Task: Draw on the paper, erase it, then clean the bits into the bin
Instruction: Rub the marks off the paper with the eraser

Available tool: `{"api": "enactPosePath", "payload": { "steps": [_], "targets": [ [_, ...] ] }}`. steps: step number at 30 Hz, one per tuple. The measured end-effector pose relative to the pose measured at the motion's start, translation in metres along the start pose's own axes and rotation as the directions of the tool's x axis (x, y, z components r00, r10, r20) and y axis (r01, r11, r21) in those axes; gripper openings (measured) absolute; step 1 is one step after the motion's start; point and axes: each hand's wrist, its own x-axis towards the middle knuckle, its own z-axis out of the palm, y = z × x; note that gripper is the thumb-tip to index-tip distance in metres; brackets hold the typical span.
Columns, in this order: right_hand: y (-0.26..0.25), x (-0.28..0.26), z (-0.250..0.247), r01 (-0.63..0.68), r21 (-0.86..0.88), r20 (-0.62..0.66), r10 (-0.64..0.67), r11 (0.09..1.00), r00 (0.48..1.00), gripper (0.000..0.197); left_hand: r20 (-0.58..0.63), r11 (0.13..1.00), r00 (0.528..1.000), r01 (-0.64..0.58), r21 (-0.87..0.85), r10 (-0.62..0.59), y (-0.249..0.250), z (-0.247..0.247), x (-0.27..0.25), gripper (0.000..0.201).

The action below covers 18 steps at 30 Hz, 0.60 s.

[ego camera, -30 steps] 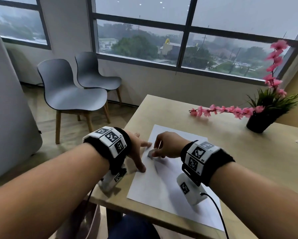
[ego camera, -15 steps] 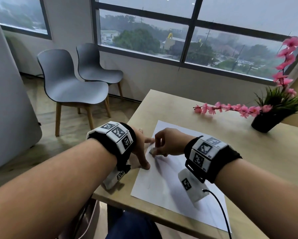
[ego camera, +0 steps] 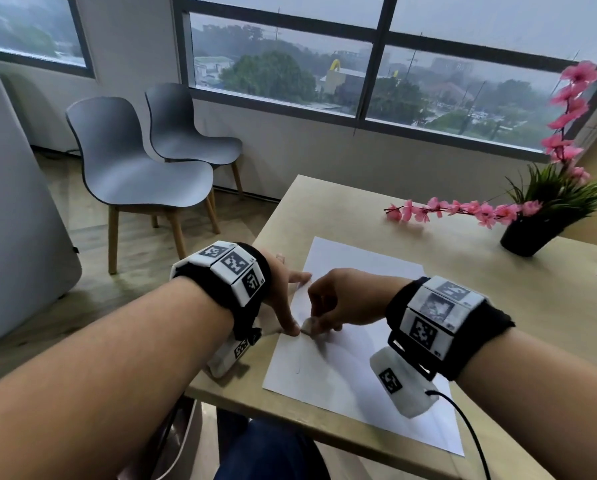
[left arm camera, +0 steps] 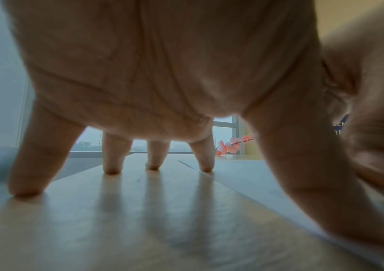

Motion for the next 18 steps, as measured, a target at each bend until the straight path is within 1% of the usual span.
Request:
{"api": "enactPosePath", "payload": {
  "steps": [2, 5, 7, 8, 11, 13, 14, 18],
  "targets": [
    [0.003, 0.004, -0.006, -0.012, -0.006, 0.002, 0.012, 1.0, 1.0, 0.02, 0.004, 1.0, 1.0, 0.007, 0.007, -0.007, 0.0, 0.0, 0.001, 0.112],
    [0.008, 0.017, -0.015, -0.09, -0.015, -0.082, 0.088, 0.996, 0.993, 0.025, 0.011, 1.0, 1.0, 0.022, 0.021, -0.022, 0.0, 0.0, 0.002, 0.112],
    [0.008, 0.018, -0.015, -0.097, -0.038, -0.108, 0.093, 0.995, 0.99, 0.025, 0.011, 1.0, 1.0, 0.022, 0.02, -0.022, 0.0, 0.0, 0.002, 0.112],
    [0.007, 0.015, -0.013, -0.083, -0.048, -0.099, 0.078, 0.995, 0.992, 0.024, 0.011, 1.0, 1.0, 0.02, 0.015, -0.02, 0.0, 0.0, 0.002, 0.112],
    [0.001, 0.002, -0.003, 0.007, -0.036, 0.019, -0.006, 0.999, 1.0, 0.019, 0.015, 1.0, 1.0, 0.005, -0.009, -0.004, -0.001, 0.0, 0.003, 0.112],
    [0.002, 0.001, -0.004, 0.032, -0.03, 0.059, -0.03, 0.999, 0.998, 0.016, 0.016, 1.0, 1.0, 0.003, -0.01, -0.003, -0.001, 0.0, 0.003, 0.112],
    [0.004, 0.004, -0.007, 0.019, -0.028, 0.042, -0.017, 0.999, 0.999, 0.018, 0.015, 1.0, 1.0, 0.006, -0.006, -0.005, -0.001, 0.0, 0.004, 0.113],
    [0.016, 0.02, -0.02, -0.111, -0.028, -0.121, 0.107, 0.993, 0.987, 0.03, 0.025, 1.0, 0.999, 0.023, 0.012, -0.023, 0.0, 0.0, 0.005, 0.113]
  ]
}}
